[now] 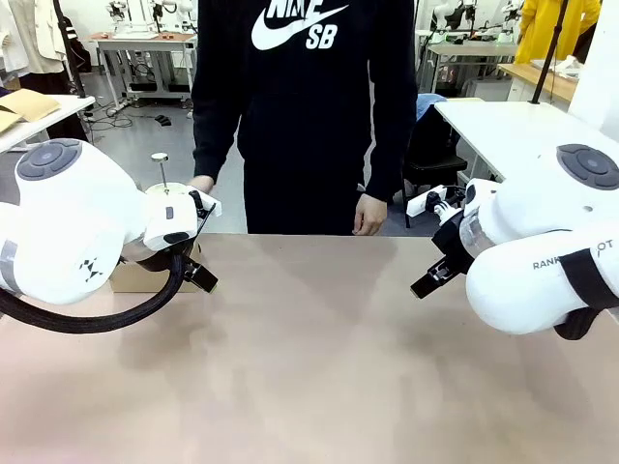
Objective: Pour a drink into a cup and package it in a carrier.
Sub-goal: Pick up the 600 ml Paper Cup and place it in the middle top area of the table.
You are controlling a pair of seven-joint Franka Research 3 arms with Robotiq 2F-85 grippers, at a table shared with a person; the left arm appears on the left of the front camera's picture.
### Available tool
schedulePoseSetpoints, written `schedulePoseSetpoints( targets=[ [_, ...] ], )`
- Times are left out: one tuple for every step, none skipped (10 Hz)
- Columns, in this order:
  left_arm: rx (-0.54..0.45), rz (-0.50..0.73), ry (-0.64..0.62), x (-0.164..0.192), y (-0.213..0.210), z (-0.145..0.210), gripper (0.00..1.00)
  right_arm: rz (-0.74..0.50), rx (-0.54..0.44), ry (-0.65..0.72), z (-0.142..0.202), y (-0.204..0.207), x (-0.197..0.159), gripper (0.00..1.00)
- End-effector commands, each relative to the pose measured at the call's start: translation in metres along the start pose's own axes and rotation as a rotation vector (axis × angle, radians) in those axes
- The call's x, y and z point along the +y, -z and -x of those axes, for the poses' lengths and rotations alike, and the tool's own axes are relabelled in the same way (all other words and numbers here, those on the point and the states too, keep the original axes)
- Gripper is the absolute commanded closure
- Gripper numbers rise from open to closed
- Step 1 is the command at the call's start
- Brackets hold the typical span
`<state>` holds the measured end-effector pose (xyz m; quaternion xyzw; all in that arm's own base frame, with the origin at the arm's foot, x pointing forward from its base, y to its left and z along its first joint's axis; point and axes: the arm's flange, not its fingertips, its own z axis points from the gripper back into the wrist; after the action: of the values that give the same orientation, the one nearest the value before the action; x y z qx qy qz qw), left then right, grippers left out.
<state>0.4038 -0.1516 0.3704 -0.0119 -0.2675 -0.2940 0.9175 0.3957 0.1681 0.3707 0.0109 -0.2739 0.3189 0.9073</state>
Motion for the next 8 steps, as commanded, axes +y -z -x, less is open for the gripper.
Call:
schedulePoseSetpoints(
  targets=[
    [0.0, 0.0, 0.001, 0.0, 0.0, 0.0, 0.0, 0.0, 0.0, 0.001, 0.0, 0.0, 0.0, 0.0],
    [0.0, 0.0, 0.001, 0.0, 0.0, 0.0, 0.0, 0.0, 0.0, 0.0, 0.0, 0.0, 0.0, 0.0],
    [0.0, 0.0, 0.001, 0.0, 0.0, 0.0, 0.0, -0.033, 0.011, 0.016, -0.026, -0.013, -0.02, 0.0],
    [0.0, 0.0, 0.001, 0.0, 0.0, 0.0, 0.0, -0.058, 0.047, 0.025, -0.059, -0.029, -0.052, 0.0],
    [0.0, 0.0, 0.001, 0.0, 0.0, 0.0, 0.0, -0.119, 0.067, 0.025, -0.08, -0.043, -0.079, 0.0],
    [0.0, 0.0, 0.001, 0.0, 0.0, 0.0, 0.0, -0.195, 0.072, 0.025, -0.092, -0.06, -0.106, 0.0],
    [0.0, 0.0, 0.001, 0.0, 0.0, 0.0, 0.0, -0.27, 0.052, 0.026, -0.096, -0.078, -0.133, 0.0],
    [0.0, 0.0, 0.001, 0.0, 0.0, 0.0, 0.0, -0.365, 0.009, 0.009, -0.094, -0.1, -0.168, 0.0]
  ],
)
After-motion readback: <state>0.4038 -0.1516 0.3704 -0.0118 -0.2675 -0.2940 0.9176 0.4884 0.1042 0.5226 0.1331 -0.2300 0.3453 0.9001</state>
